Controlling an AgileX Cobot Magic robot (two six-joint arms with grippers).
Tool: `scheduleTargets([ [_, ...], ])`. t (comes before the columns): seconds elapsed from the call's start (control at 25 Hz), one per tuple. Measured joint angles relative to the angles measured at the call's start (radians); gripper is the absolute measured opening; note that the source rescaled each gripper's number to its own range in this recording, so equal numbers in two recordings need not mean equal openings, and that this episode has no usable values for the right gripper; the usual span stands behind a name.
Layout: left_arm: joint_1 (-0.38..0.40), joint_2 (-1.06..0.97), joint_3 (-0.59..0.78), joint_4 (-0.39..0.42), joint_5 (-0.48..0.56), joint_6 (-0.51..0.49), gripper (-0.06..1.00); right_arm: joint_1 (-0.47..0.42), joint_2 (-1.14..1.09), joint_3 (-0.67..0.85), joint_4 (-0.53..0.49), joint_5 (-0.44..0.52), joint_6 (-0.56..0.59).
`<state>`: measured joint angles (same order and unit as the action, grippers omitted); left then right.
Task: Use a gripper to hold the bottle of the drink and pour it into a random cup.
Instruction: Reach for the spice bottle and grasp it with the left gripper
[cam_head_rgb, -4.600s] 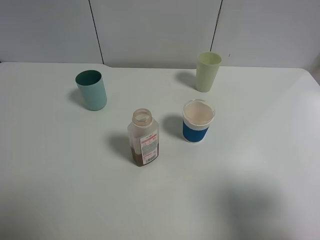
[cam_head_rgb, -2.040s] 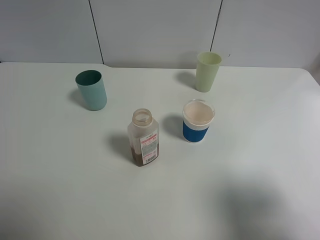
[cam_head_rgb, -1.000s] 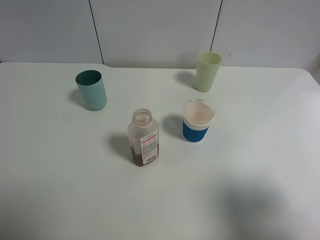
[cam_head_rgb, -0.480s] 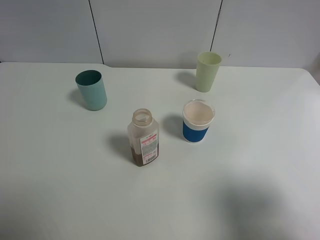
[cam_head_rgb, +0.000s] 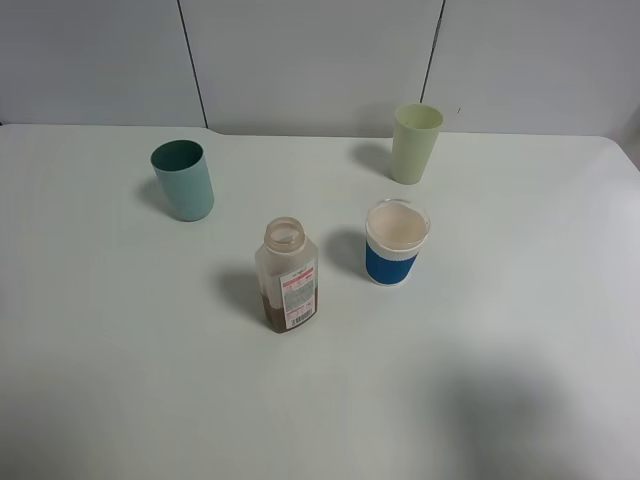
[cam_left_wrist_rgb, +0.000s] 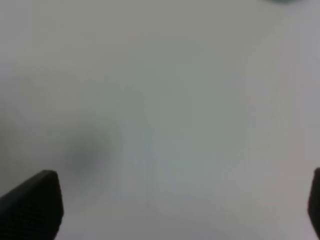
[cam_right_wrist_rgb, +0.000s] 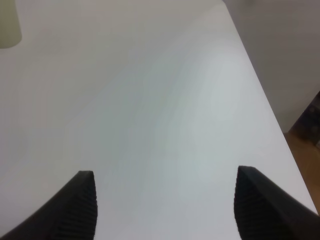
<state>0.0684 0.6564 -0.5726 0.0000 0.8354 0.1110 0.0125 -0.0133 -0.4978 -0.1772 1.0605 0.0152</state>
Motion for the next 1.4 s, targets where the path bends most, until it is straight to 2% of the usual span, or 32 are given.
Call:
scheduleTargets([
  [0.4, 0.0, 0.168, 0.0, -0.044, 0.021, 0.074, 1.0, 0.0, 0.0, 0.0, 0.0, 0.0, 0.0],
  [0.88, 0.0, 0.303, 0.0, -0.2, 0.052, 0.146, 1.0, 0.0, 0.0, 0.0, 0.0, 0.0, 0.0],
  [1.0, 0.0, 0.34, 0.0, -0.275, 0.051, 0.212, 1.0, 0.0, 0.0, 0.0, 0.0, 0.0, 0.0],
  [1.28, 0.0, 0.387, 0.0, -0.509, 0.045, 0.49, 1.0, 0.0, 0.0, 0.0, 0.0, 0.0, 0.0],
  [1.4, -0.029, 0.387, 0.0, -0.525, 0.015, 0.539, 1.0, 0.0, 0.0, 0.0, 0.0, 0.0, 0.0],
])
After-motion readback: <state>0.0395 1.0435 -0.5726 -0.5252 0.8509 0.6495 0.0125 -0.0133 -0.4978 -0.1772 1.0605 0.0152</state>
